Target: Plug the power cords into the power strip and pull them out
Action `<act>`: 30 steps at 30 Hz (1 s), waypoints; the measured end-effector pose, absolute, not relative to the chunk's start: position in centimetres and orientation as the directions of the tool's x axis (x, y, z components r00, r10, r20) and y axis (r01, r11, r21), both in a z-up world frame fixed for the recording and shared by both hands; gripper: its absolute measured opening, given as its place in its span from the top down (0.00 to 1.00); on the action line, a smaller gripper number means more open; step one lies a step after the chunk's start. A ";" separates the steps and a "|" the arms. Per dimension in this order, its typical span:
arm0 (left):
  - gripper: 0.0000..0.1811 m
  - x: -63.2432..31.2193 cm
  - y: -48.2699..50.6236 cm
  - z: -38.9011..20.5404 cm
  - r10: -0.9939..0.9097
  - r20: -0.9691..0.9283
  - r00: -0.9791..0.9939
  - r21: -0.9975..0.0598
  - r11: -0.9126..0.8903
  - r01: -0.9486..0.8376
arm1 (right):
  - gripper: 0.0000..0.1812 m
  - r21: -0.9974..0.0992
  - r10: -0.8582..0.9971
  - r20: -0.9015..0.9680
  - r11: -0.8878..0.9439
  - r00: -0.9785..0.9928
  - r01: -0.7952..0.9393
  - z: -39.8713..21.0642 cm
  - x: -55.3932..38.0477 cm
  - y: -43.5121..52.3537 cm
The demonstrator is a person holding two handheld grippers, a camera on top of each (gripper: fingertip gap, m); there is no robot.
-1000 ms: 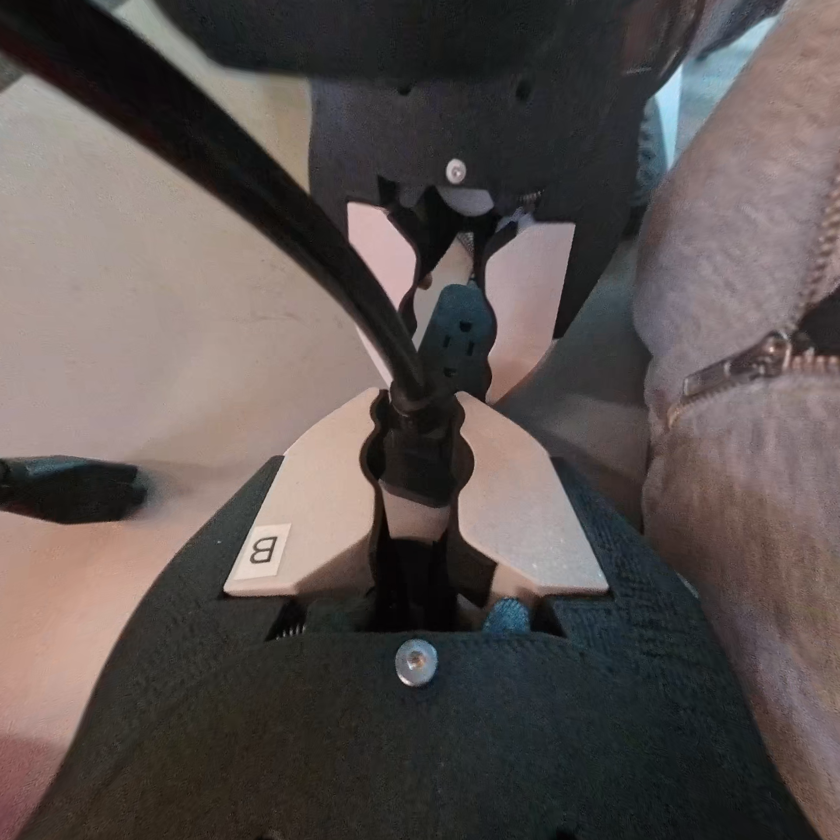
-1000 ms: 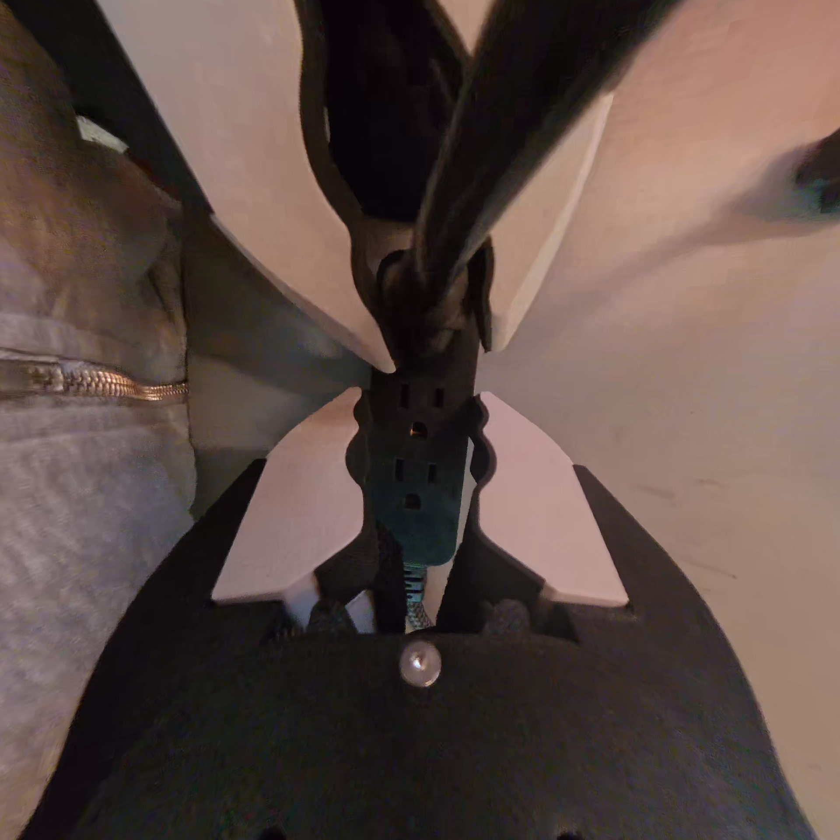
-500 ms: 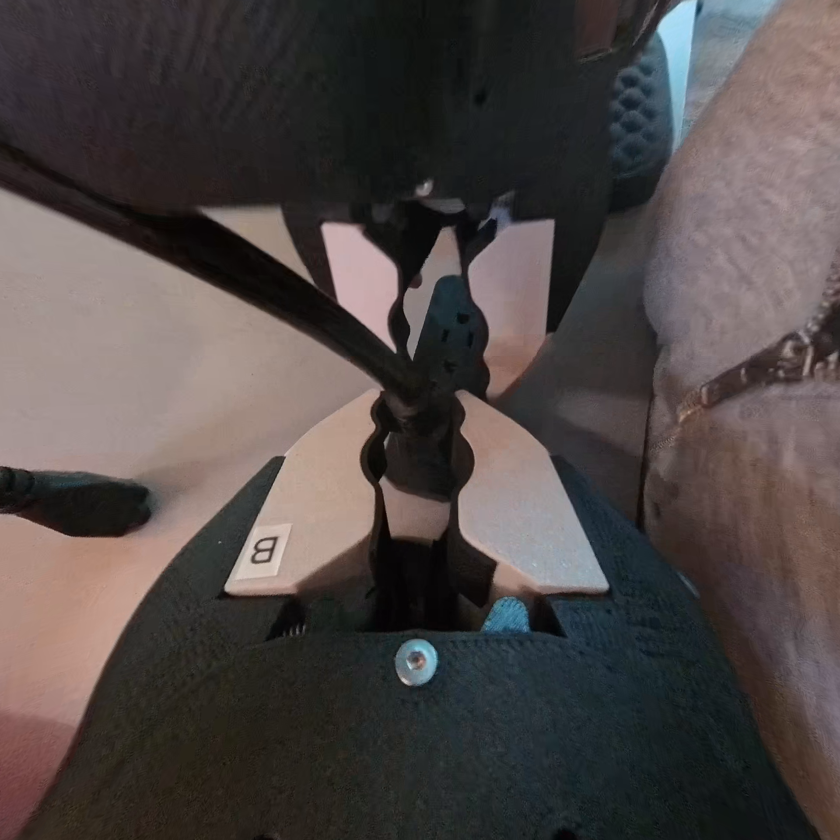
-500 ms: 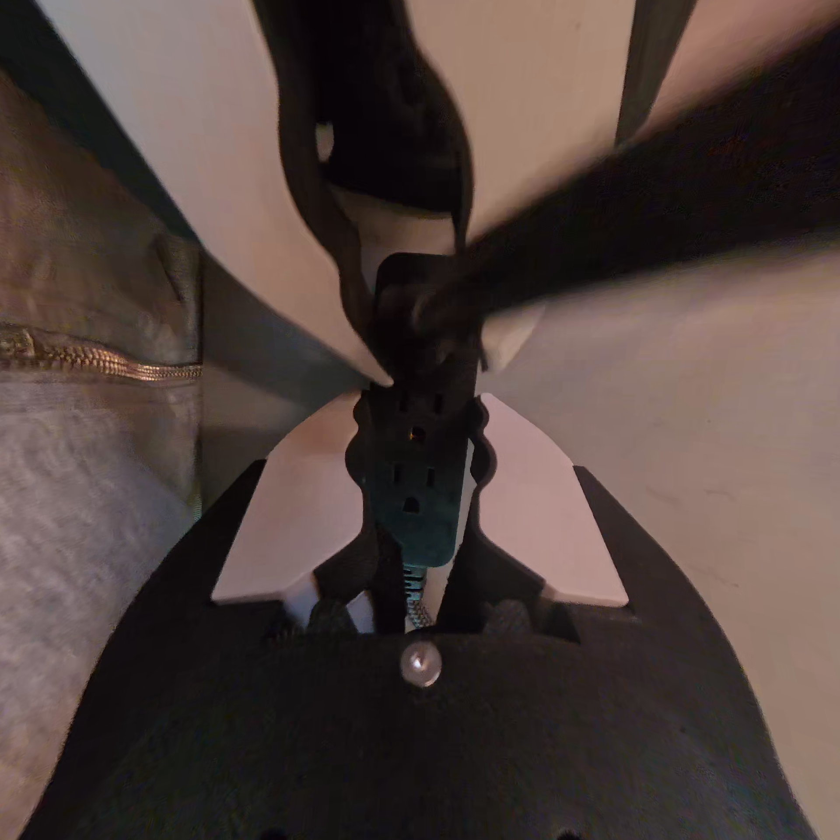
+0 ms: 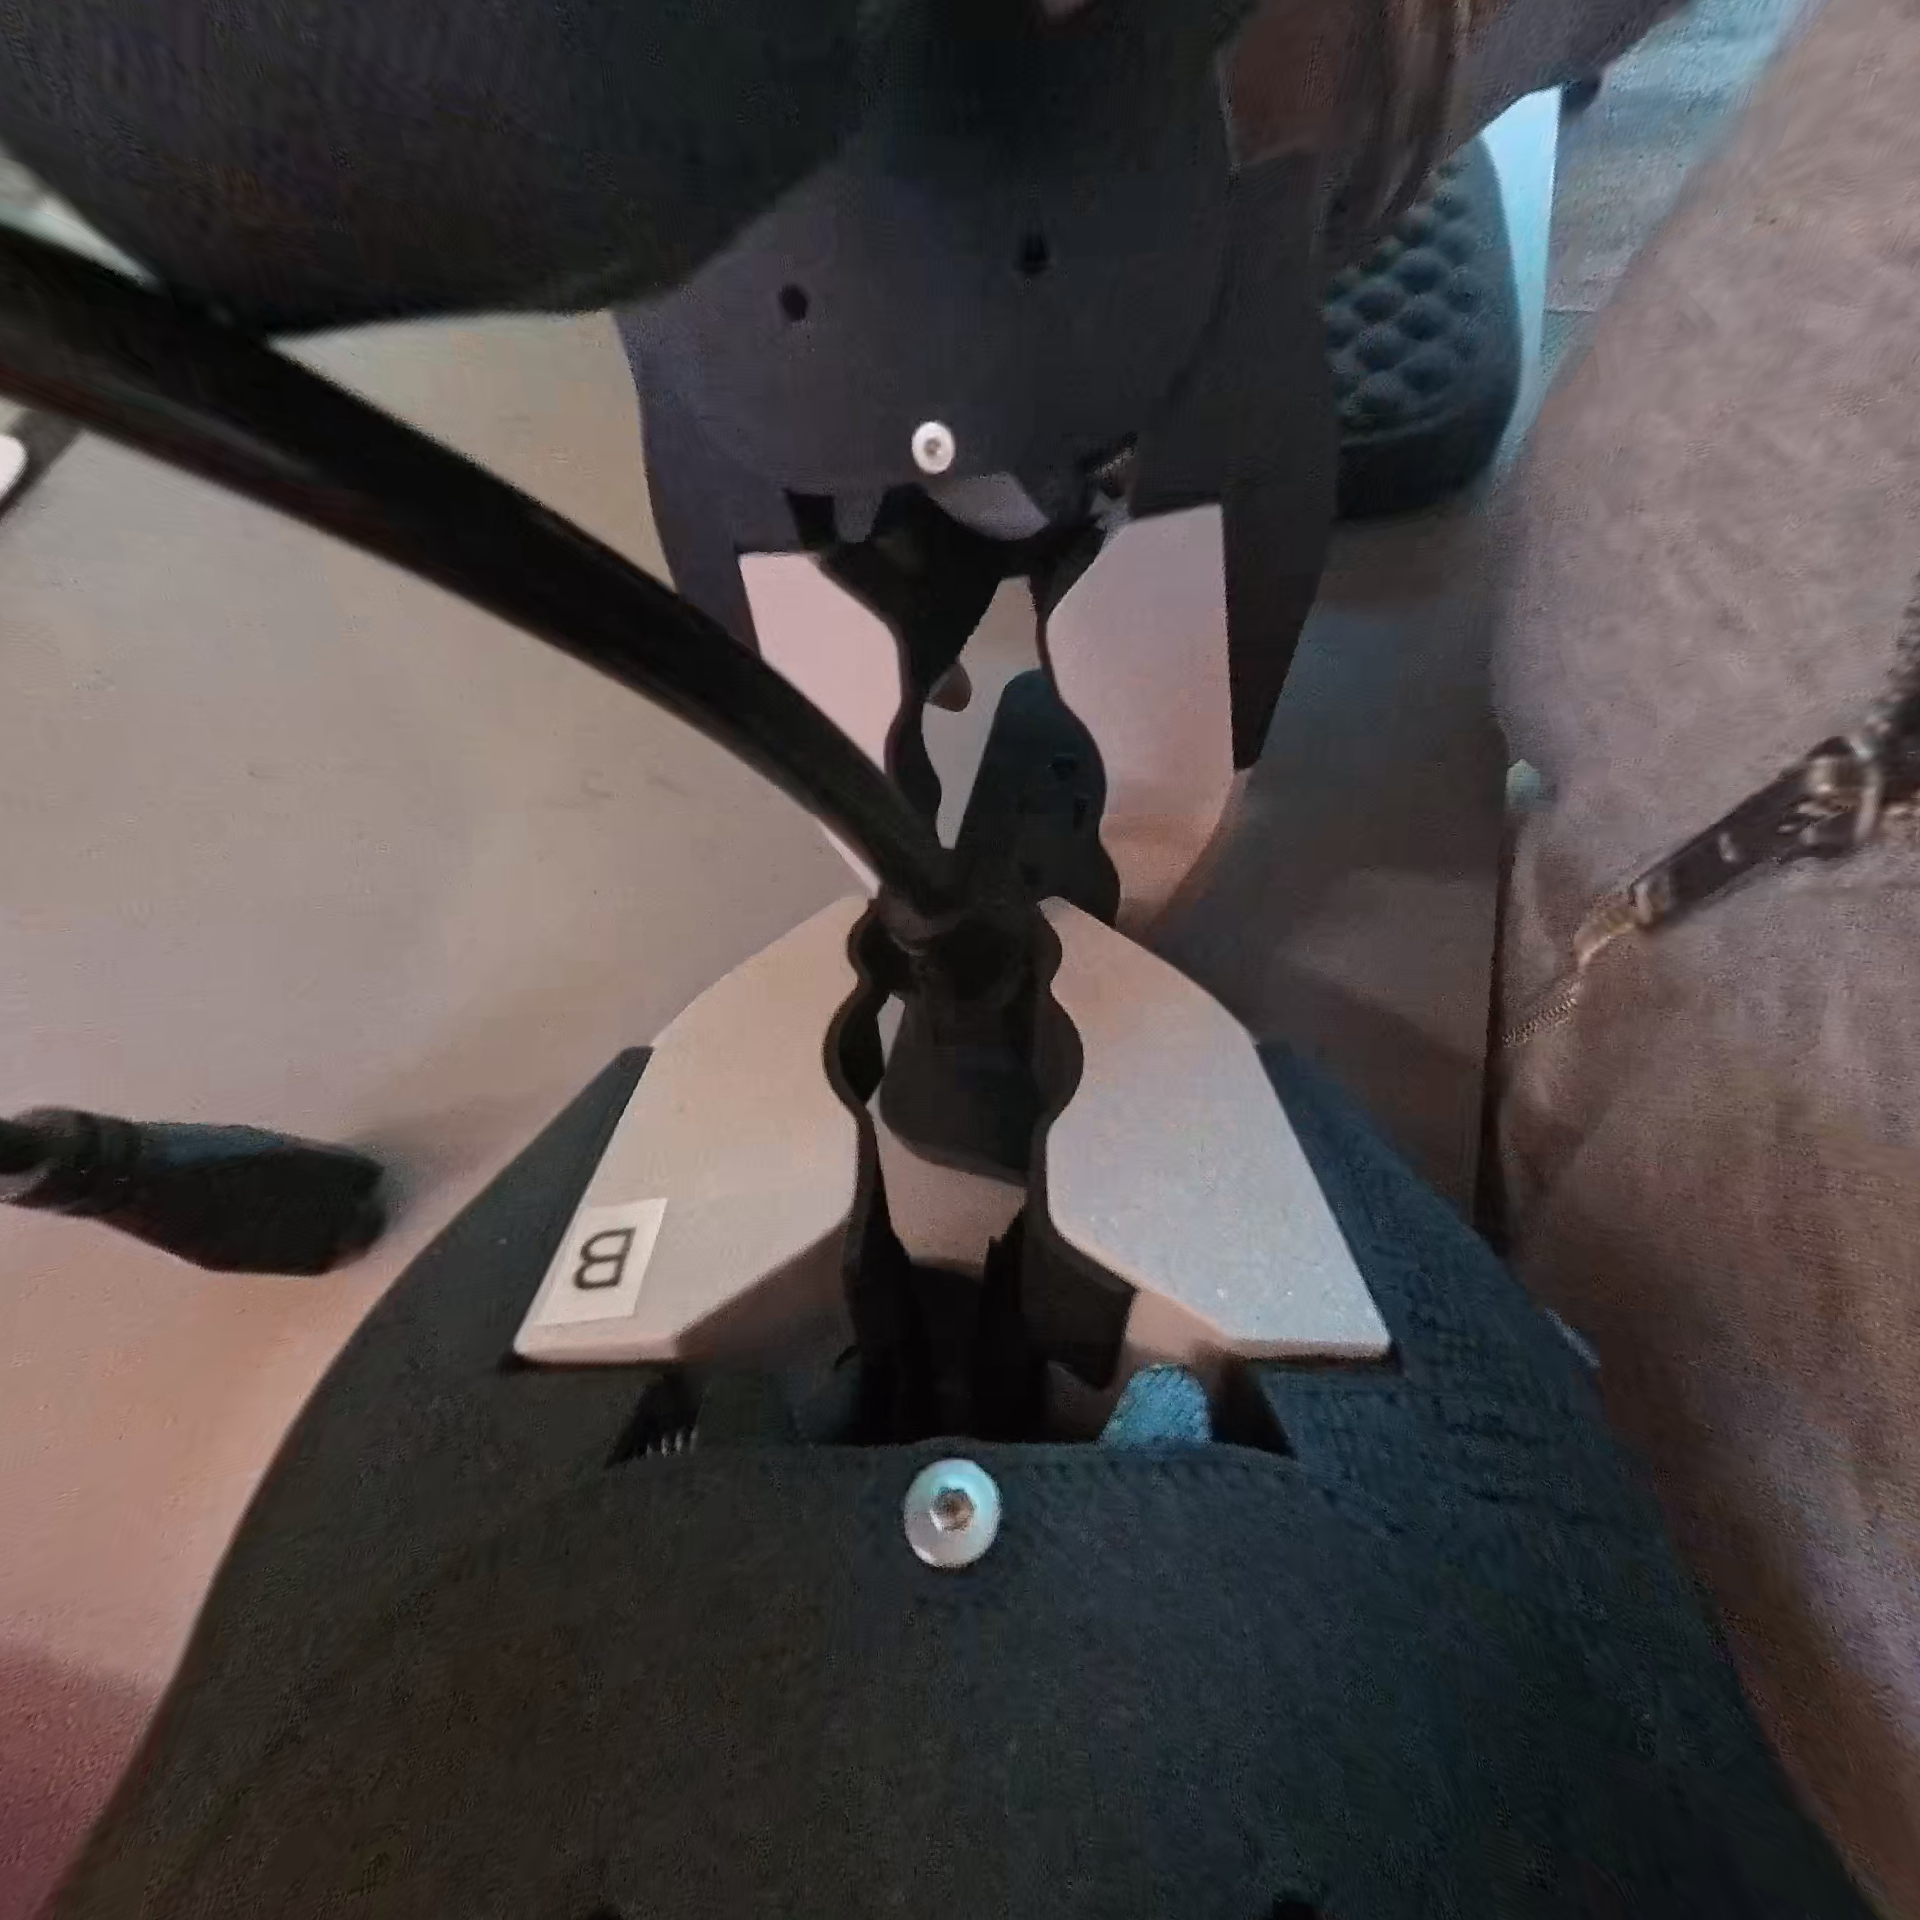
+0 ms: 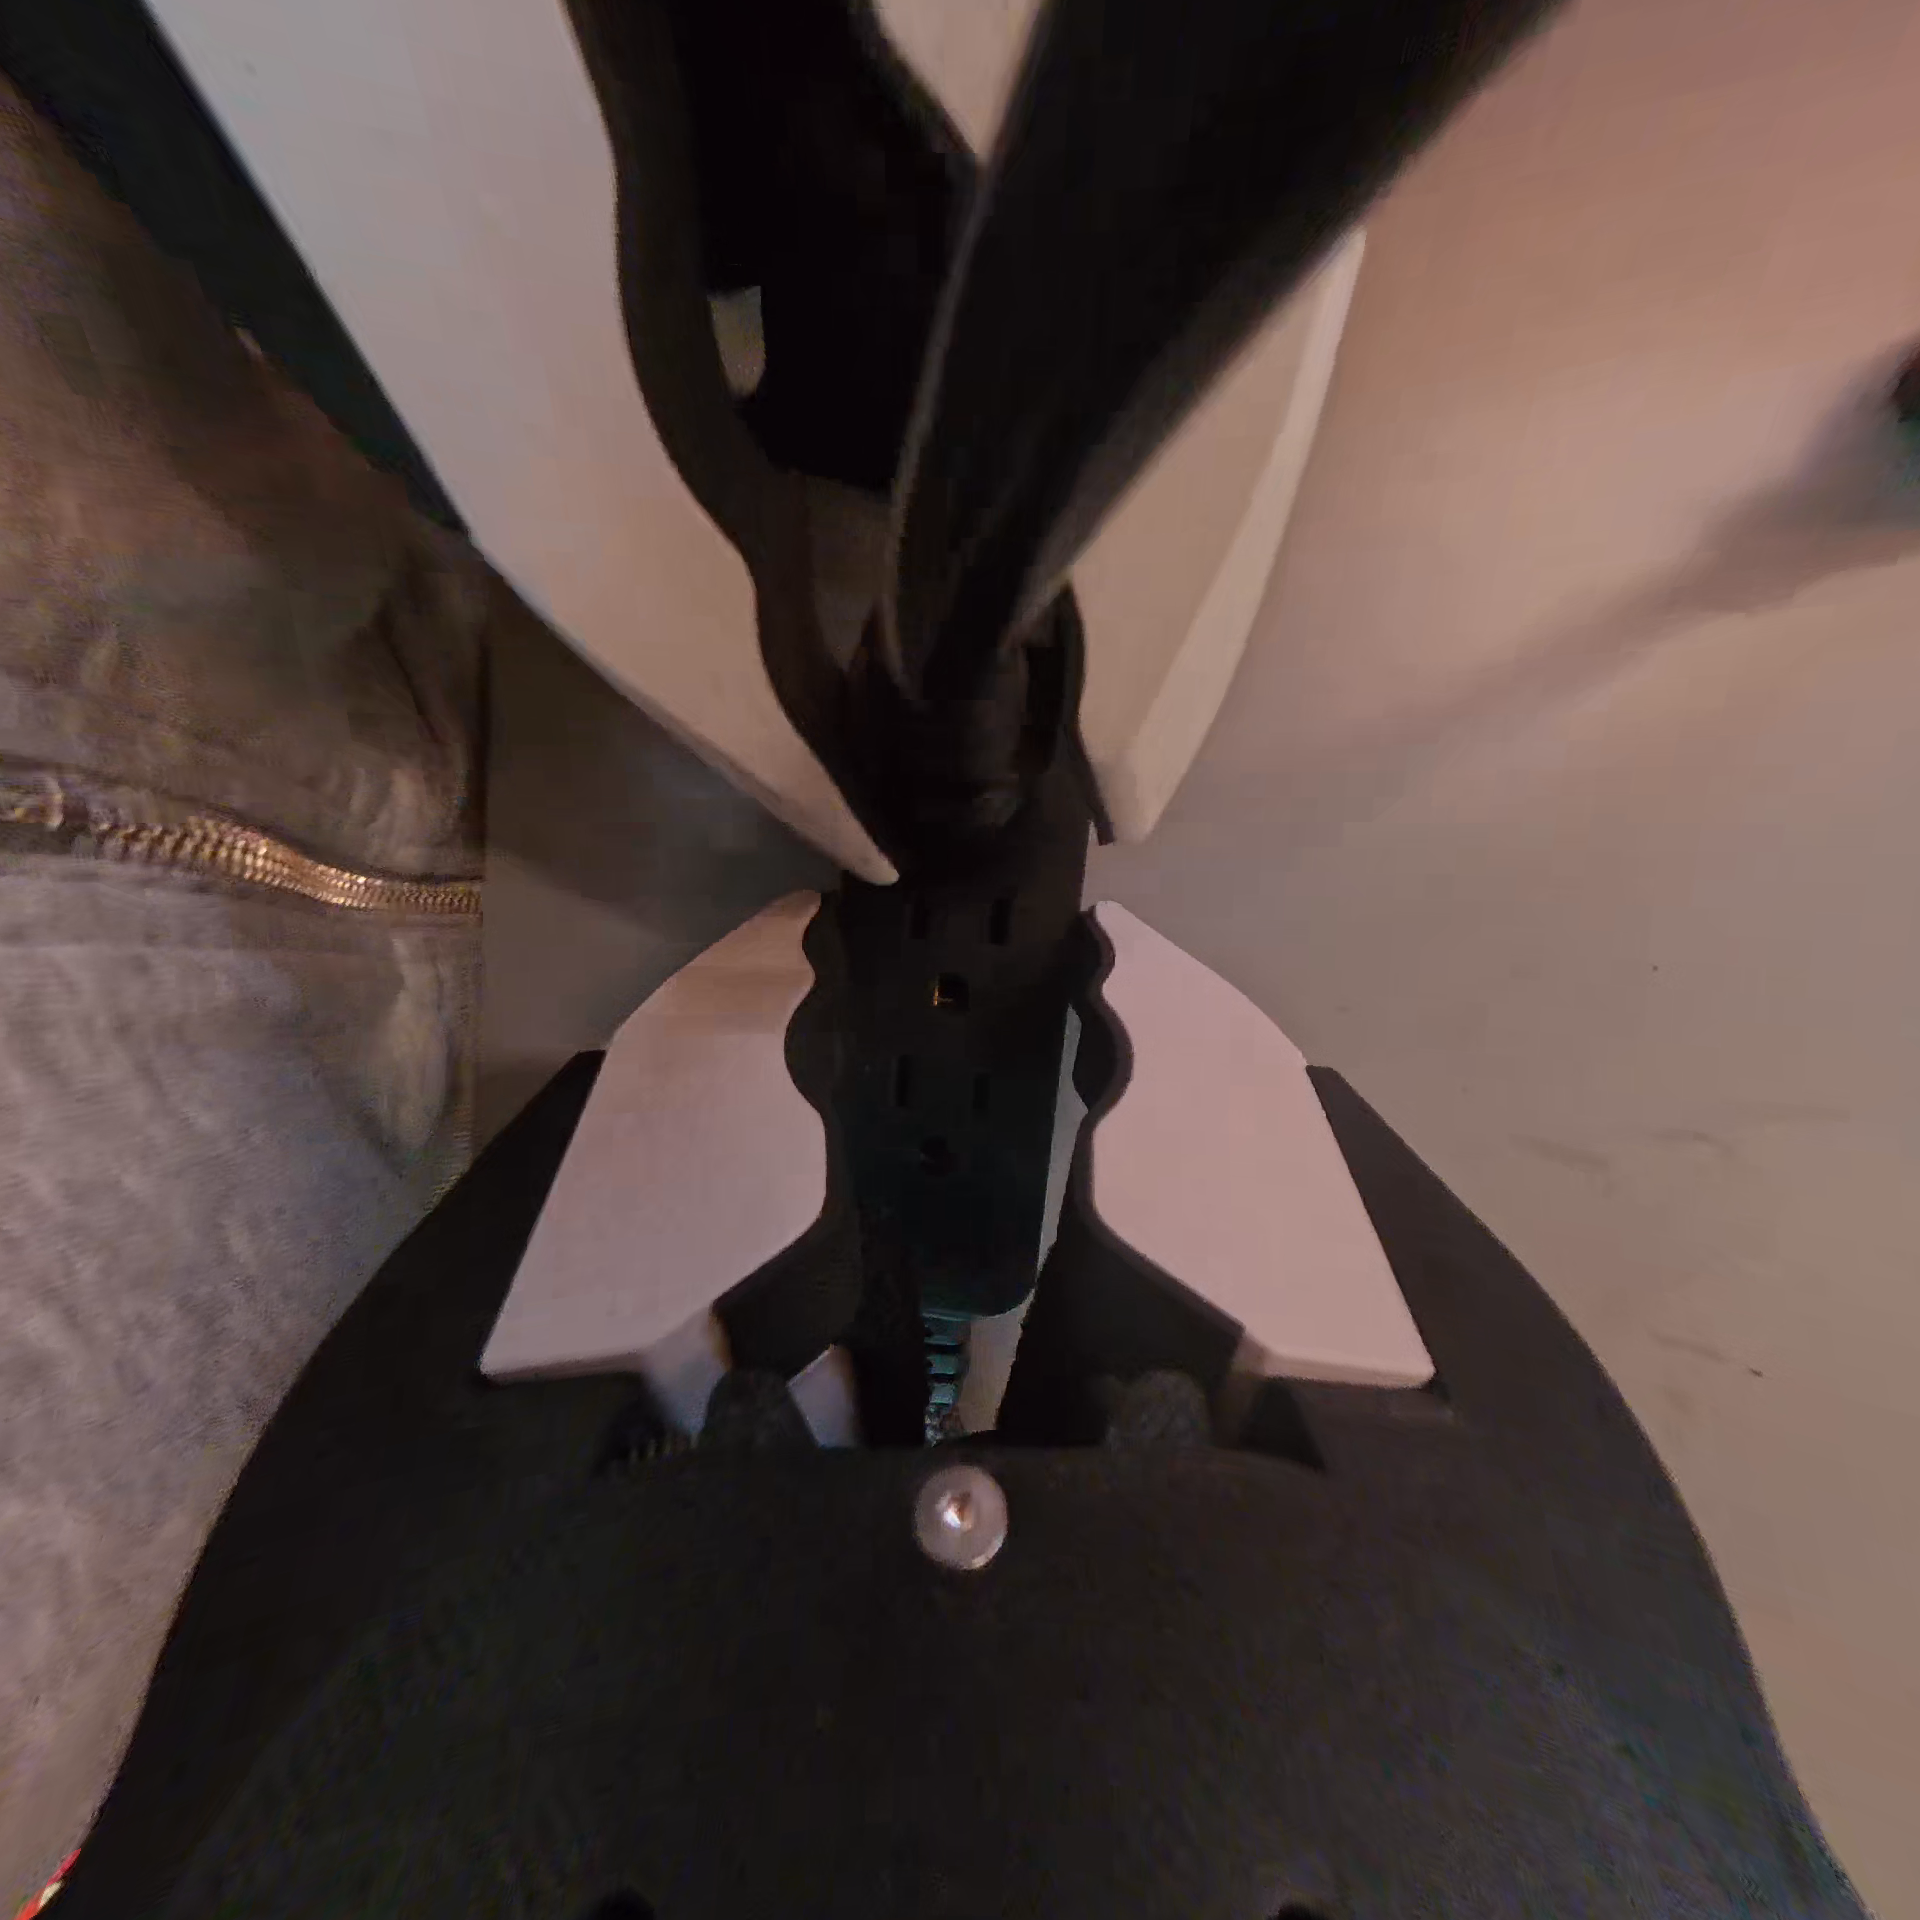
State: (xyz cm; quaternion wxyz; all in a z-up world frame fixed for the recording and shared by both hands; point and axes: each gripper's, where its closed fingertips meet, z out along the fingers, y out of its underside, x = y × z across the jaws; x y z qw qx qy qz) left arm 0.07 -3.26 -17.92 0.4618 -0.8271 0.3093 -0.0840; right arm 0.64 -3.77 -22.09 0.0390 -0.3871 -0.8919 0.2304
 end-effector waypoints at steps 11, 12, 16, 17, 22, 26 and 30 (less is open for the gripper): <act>0.87 -0.4 -2.7 -17.7 -0.607 -0.123 0.785 -0.816 -0.388 -0.428 | 0.74 -0.477 0.720 -0.189 0.527 -0.667 0.704 -22.2 0.1 -3.5; 0.87 -0.4 -2.8 -17.7 -0.604 -0.112 0.789 -0.826 -0.385 -0.412 | 0.74 -0.477 0.723 -0.176 0.531 -0.668 0.701 -22.2 0.1 -3.5; 0.86 -1.0 -3.2 -18.1 -0.584 0.044 0.810 -0.866 -0.427 -0.260 | 0.75 -0.552 0.731 -0.170 0.484 -0.660 0.678 -22.2 -0.1 -3.6; 0.86 -0.9 -3.3 -18.1 -0.592 0.040 0.805 -0.863 -0.426 -0.271 | 0.75 -0.600 0.724 -0.227 0.423 -0.651 0.679 -22.0 0.0 -3.8; 0.86 -0.7 -3.3 -18.2 -0.590 -0.062 0.805 -0.858 -0.381 -0.345 | 0.69 -0.825 0.714 -0.311 0.126 -0.628 0.551 -17.3 0.5 -2.9; 0.77 -1.0 -3.3 -18.2 -0.568 -0.102 0.817 -0.853 -0.374 -0.365 | 0.60 -0.900 0.800 -0.107 0.174 -0.591 0.399 -15.3 1.6 -1.6; 0.55 -1.9 -3.9 -19.2 -0.579 -0.175 0.796 -0.790 -0.400 -0.465 | 0.54 -0.882 0.838 0.037 0.283 -0.545 0.376 -15.9 2.7 -1.7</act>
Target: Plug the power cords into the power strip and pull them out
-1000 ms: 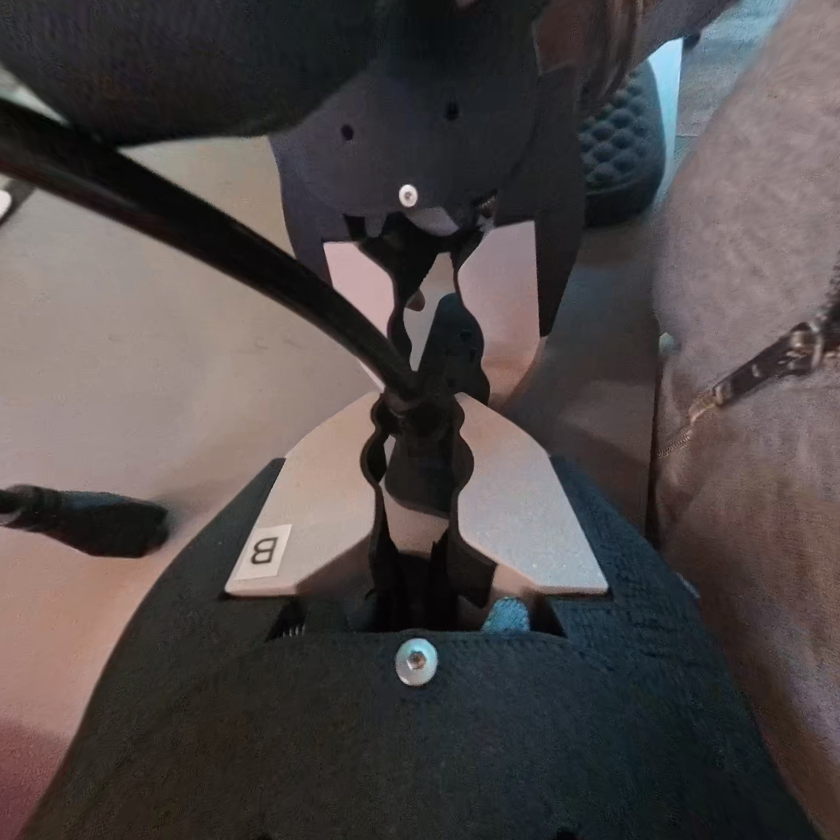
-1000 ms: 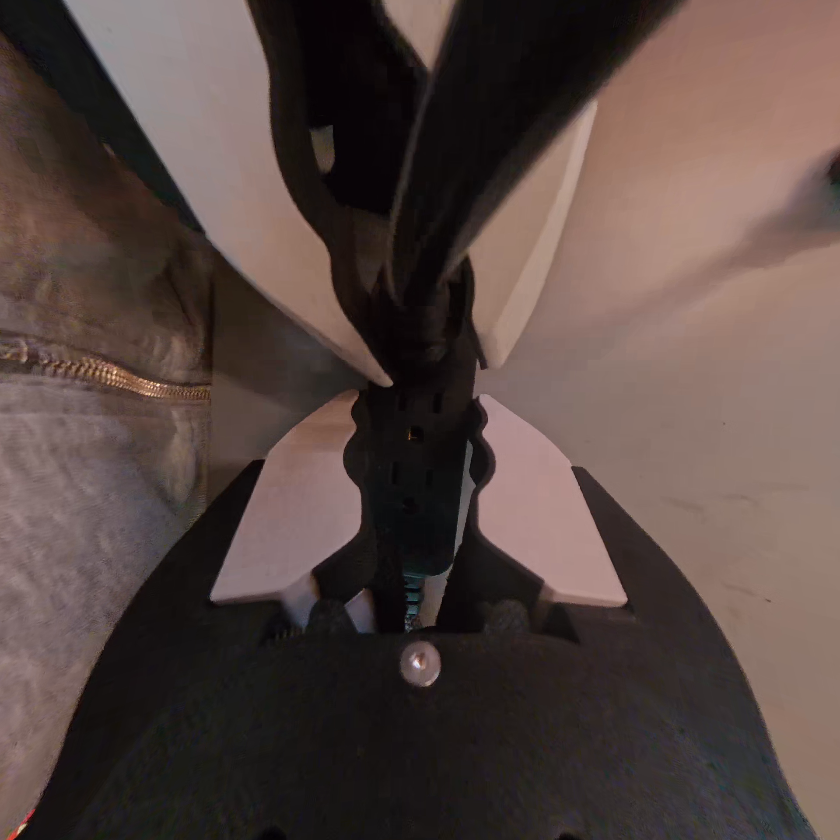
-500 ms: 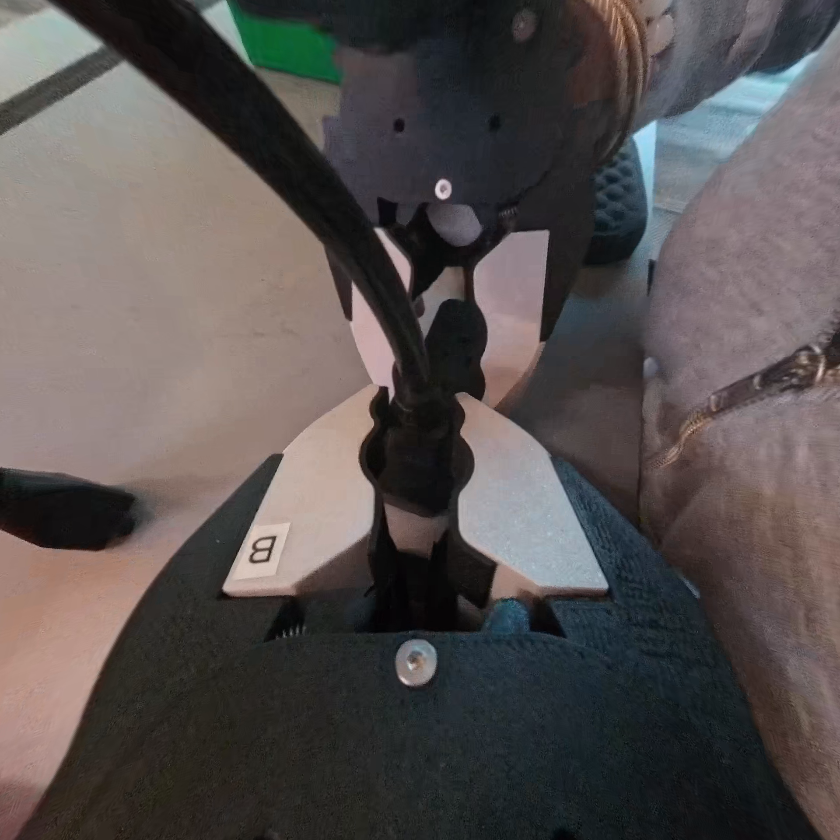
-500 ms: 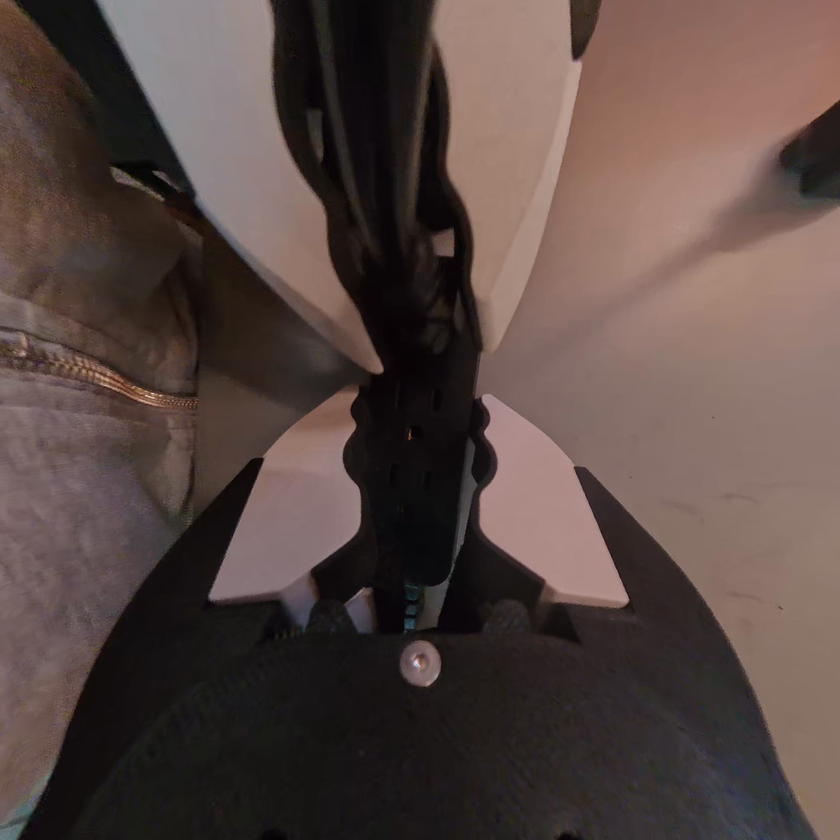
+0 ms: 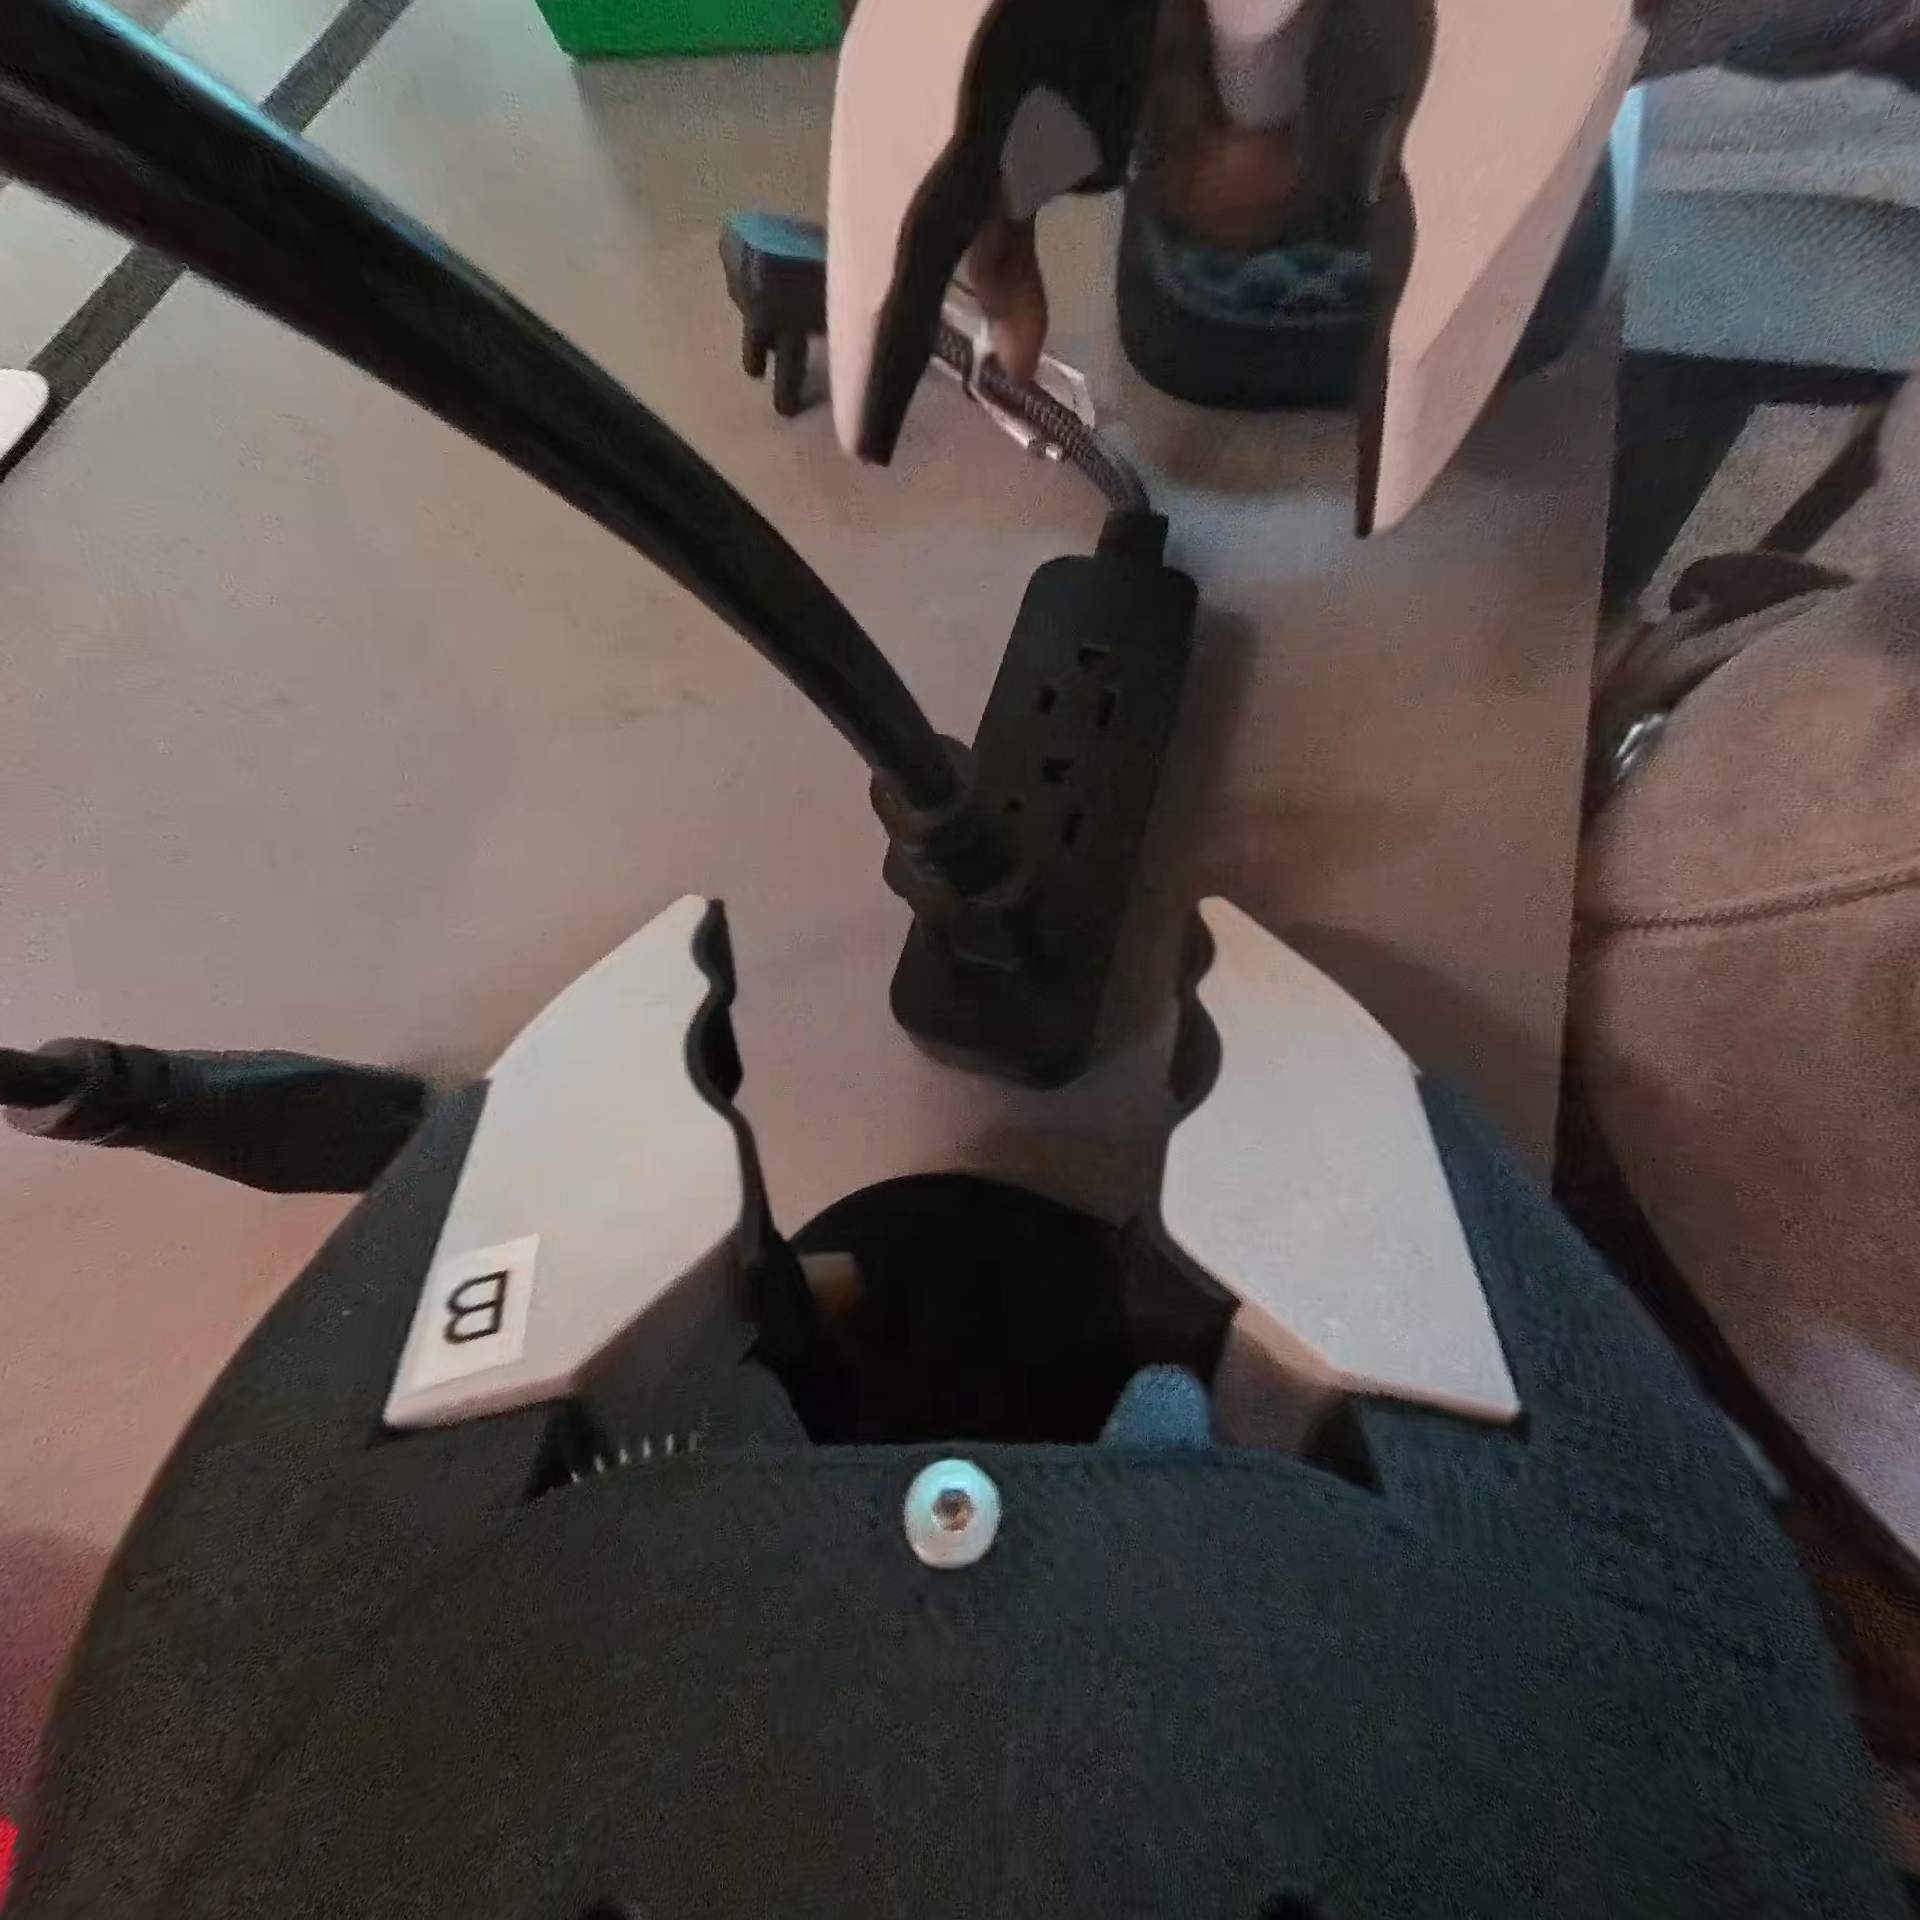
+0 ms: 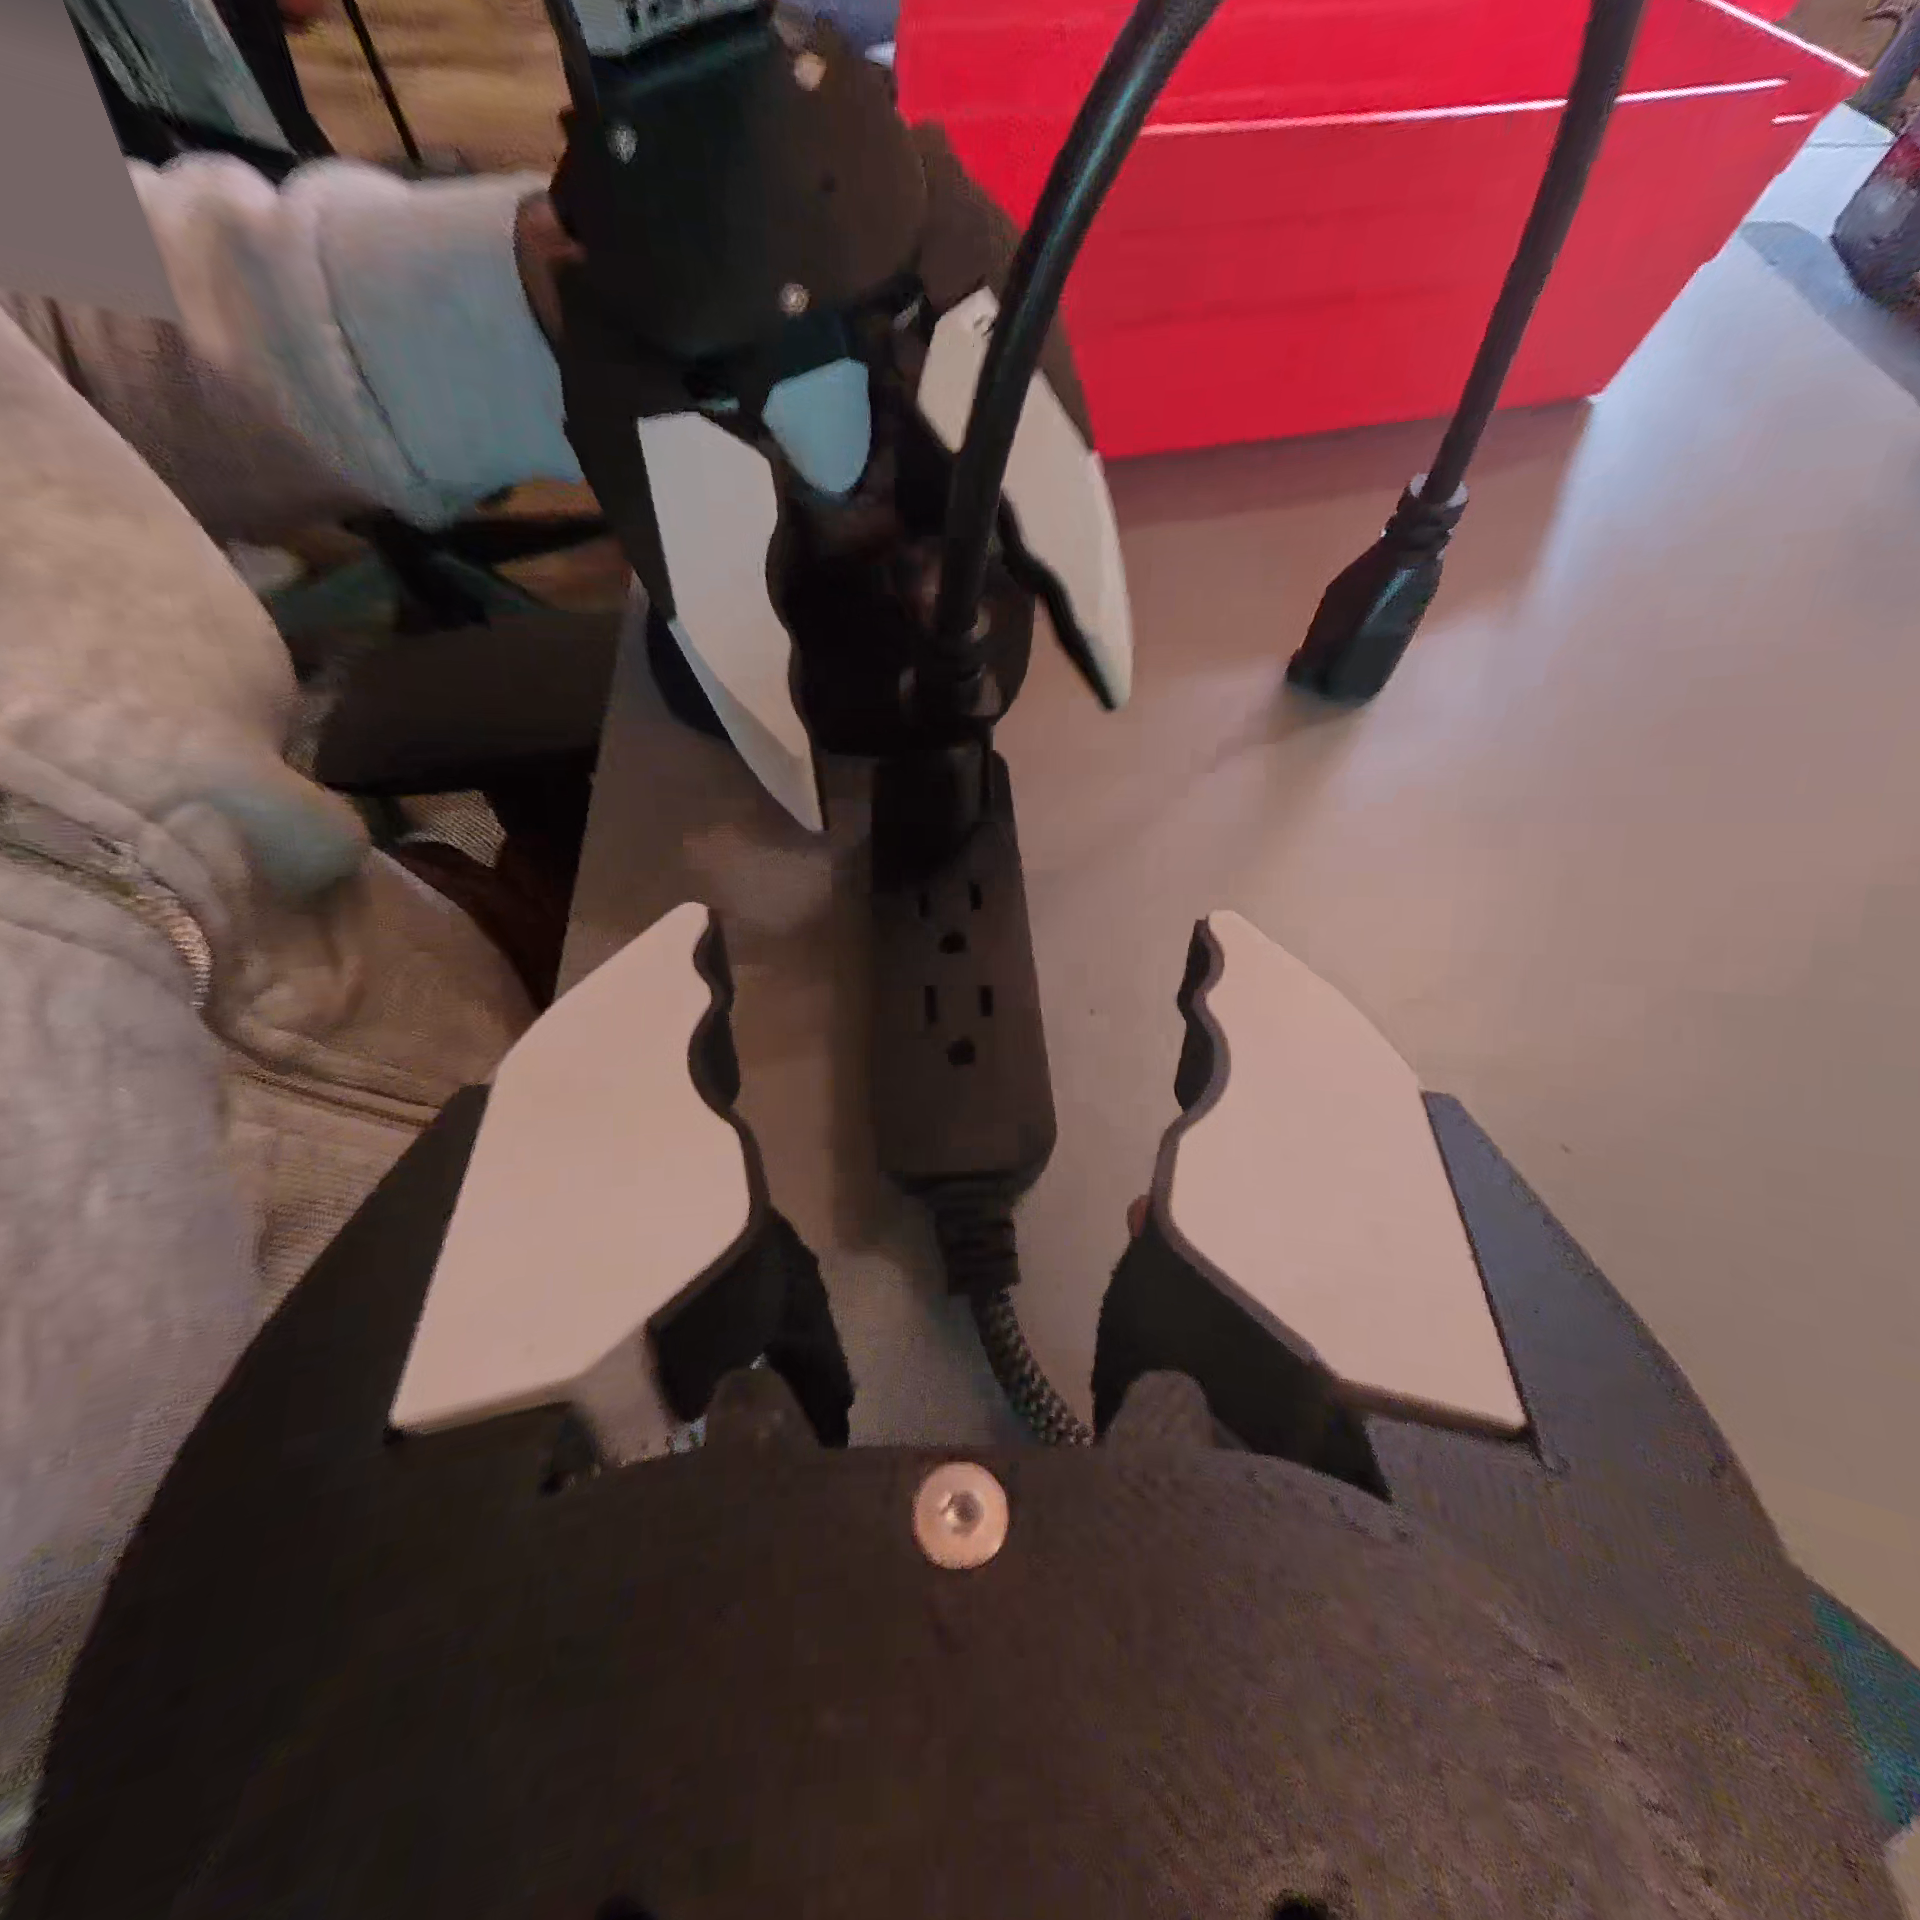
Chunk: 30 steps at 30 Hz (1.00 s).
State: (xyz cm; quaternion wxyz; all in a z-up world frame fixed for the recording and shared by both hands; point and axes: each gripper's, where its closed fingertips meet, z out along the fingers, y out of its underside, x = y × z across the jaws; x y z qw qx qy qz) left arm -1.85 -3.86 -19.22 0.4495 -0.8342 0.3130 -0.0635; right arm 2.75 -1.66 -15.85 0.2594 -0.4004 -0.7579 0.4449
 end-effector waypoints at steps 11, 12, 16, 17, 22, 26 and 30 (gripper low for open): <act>0.77 -0.9 -3.9 -18.9 -0.700 -0.061 0.712 -0.817 -0.375 -0.439 | 0.67 -0.770 0.779 0.032 0.418 -0.626 0.481 -19.1 0.8 -3.2; 0.79 -0.9 -3.9 -19.2 -0.701 -0.060 0.711 -0.809 -0.382 -0.446 | 0.67 -0.748 0.774 0.018 0.431 -0.633 0.505 -19.7 0.6 -3.3; 0.86 -0.5 -3.6 -19.1 -0.694 -0.072 0.716 -0.819 -0.369 -0.439 | 0.74 -0.687 0.765 0.026 0.482 -0.644 0.544 -21.3 -0.5 -3.6; 0.86 -0.6 -3.5 -19.0 -0.684 -0.078 0.725 -0.826 -0.363 -0.431 | 0.76 -0.687 0.768 0.017 0.475 -0.641 0.550 -21.4 -0.6 -3.8; 0.86 -0.6 -3.9 -18.9 -0.680 -0.065 0.731 -0.845 -0.352 -0.402 | 0.76 -0.722 0.771 -0.002 0.439 -0.637 0.535 -21.4 -0.4 -4.0; 0.87 -0.1 -3.5 -18.9 -0.689 -0.075 0.721 -0.827 -0.361 -0.432 | 0.76 -0.693 0.746 -0.020 0.470 -0.666 0.547 -21.6 -0.3 -4.1; 0.87 -0.2 -3.9 -18.9 -0.682 -0.081 0.727 -0.824 -0.365 -0.434 | 0.76 -0.707 0.735 -0.011 0.474 -0.679 0.525 -21.5 -0.3 -4.3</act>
